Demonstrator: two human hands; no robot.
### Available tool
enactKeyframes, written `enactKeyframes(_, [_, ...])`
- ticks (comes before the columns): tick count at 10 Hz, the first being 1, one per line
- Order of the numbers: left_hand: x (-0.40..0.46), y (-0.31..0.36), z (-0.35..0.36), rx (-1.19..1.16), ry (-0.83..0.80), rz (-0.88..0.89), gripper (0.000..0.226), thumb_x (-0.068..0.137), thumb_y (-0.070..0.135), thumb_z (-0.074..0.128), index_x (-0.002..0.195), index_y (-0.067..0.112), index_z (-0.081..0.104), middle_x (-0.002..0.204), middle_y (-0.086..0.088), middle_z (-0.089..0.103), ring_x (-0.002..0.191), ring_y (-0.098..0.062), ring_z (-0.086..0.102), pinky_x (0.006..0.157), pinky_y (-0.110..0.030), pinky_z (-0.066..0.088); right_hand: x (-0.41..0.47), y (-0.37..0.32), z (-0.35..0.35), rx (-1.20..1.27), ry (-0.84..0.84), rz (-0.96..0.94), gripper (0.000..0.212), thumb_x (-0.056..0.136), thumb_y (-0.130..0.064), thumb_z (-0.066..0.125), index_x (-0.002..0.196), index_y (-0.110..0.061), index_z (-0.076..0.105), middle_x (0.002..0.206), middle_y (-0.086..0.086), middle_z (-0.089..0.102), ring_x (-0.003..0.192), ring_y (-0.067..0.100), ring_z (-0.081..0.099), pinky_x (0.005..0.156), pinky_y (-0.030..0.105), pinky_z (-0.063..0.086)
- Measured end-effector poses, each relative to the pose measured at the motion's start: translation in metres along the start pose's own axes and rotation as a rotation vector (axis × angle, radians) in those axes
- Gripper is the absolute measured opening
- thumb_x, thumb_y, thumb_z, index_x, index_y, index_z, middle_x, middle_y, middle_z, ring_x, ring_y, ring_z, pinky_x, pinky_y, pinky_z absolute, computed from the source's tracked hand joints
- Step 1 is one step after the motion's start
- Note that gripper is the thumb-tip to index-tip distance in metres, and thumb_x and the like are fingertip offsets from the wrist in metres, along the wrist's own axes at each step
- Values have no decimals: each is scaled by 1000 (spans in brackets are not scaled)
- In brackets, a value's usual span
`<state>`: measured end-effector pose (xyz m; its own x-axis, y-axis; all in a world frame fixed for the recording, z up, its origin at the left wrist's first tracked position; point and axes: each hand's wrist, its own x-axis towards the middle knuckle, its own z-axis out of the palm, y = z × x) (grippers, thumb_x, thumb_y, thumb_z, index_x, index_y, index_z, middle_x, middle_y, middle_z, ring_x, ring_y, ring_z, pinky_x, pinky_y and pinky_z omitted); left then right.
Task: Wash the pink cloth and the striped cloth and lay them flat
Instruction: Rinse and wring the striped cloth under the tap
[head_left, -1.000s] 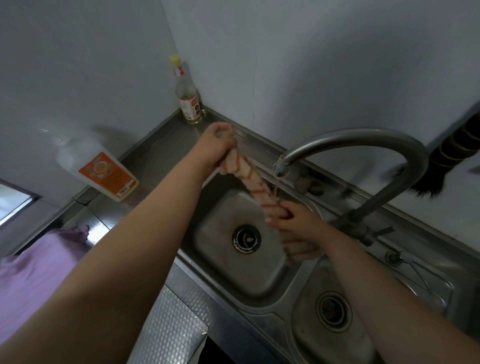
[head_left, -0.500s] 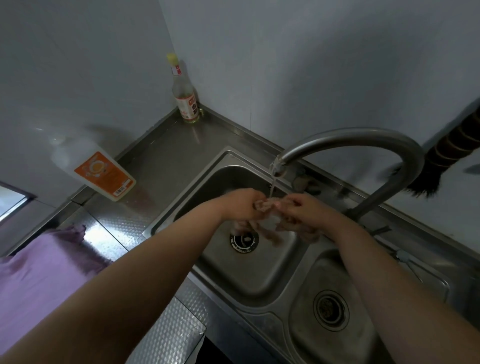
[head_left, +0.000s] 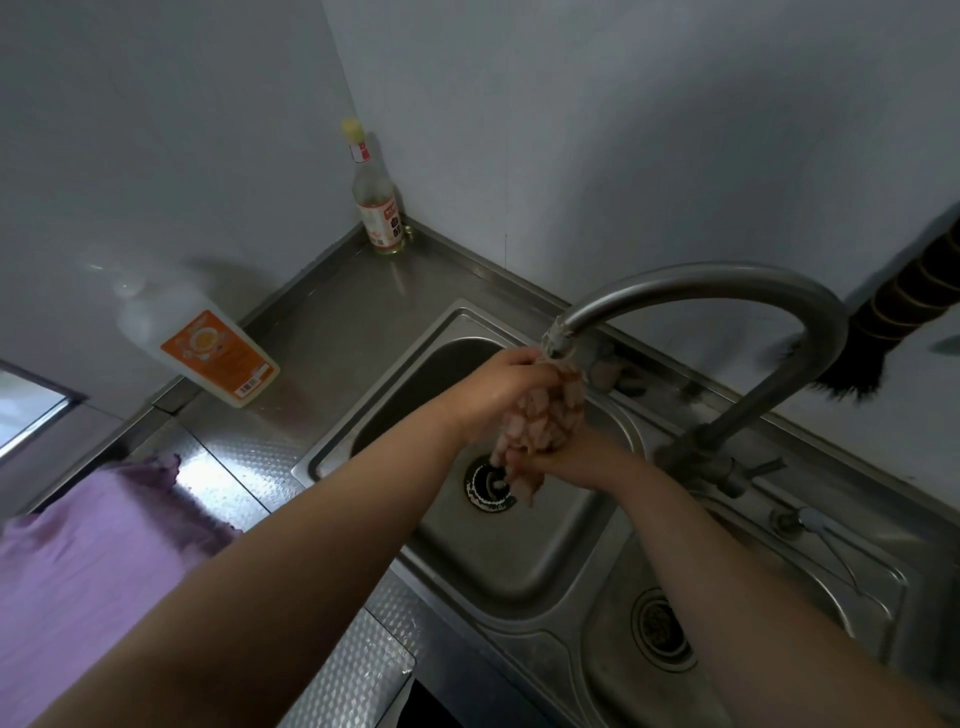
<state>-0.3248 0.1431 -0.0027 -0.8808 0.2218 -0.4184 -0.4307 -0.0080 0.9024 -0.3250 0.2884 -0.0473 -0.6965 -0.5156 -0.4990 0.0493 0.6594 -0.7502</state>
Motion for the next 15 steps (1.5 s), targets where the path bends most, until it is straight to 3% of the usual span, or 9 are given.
enactKeyframes(3, [10, 9, -37, 181, 244, -96, 31, 80, 25, 75, 103, 10, 62, 97, -8, 69, 94, -24, 67, 93, -44, 54, 3, 10, 0, 763, 53, 122, 19, 91, -9, 57, 106, -14, 66, 92, 13, 73, 84, 28, 69, 78, 41, 56])
enactKeyframes(4, [2, 3, -52, 216, 170, -164, 56, 86, 3, 65, 136, 16, 41, 122, -7, 52, 105, -24, 61, 88, -37, 54, 5, 8, -23, 808, 88, 109, 23, 89, -7, 58, 111, -12, 64, 102, 16, 71, 87, 28, 71, 67, 37, 58])
enactKeyframes(6, [4, -16, -34, 17, -57, -305, 19, 98, 24, 51, 111, 13, 61, 100, -6, 70, 93, -19, 66, 82, -34, 55, 12, -23, -39, 701, 179, 74, 19, 87, -7, 54, 92, -10, 73, 80, 6, 72, 74, 16, 67, 64, 22, 52])
enactKeyframes(8, [35, -24, -19, -425, 495, -382, 39, 104, 39, 31, 91, 12, 56, 46, 3, 56, 35, -5, 44, 28, -15, 30, -8, -48, -24, 143, 404, -58, 18, 100, -28, 40, 116, -23, 48, 91, -16, 53, 86, 0, 55, 62, 16, 36])
enactKeyframes(10, [23, -14, 10, -595, 412, -281, 35, 105, 32, 30, 79, 25, 53, 68, 8, 58, 35, 1, 56, 38, -12, 46, -6, -40, 19, 340, 185, -419, 56, 101, -16, 41, 146, -41, 18, 142, -28, 10, 117, -35, 15, 94, -3, 27])
enactKeyframes(11, [28, -26, 40, -556, 346, -154, 33, 106, 34, 13, 77, 36, 29, 45, 22, 55, 39, 10, 52, 39, -5, 40, 8, -47, 12, 302, 453, -364, 31, 101, -31, 37, 117, -17, 61, 123, -6, 56, 112, -1, 54, 94, 31, 48])
enactKeyframes(12, [29, -21, 46, -506, 420, -158, 36, 101, 52, 25, 73, 31, 36, 47, 14, 52, 48, 0, 53, 46, -9, 40, 14, -61, 5, 444, 548, -187, 43, 100, -39, 39, 75, -10, 57, 72, 4, 59, 72, 14, 61, 66, 27, 50])
enactKeyframes(13, [31, -26, 44, -492, 440, -362, 48, 94, 58, 41, 63, 22, 45, 46, 4, 43, 42, -9, 41, 45, -22, 32, 23, -65, -2, 547, 610, -122, 35, 100, -36, 43, 72, -19, 54, 70, -2, 57, 68, 8, 58, 57, 9, 44])
enactKeyframes(15, [26, -28, 39, -320, 362, -428, 45, 99, 29, 29, 56, 20, 35, 39, 4, 32, 29, -8, 23, 35, -10, 15, 40, -59, -16, 622, 566, -77, 44, 99, -35, 46, 60, -15, 52, 49, -2, 50, 46, 11, 47, 50, 27, 43])
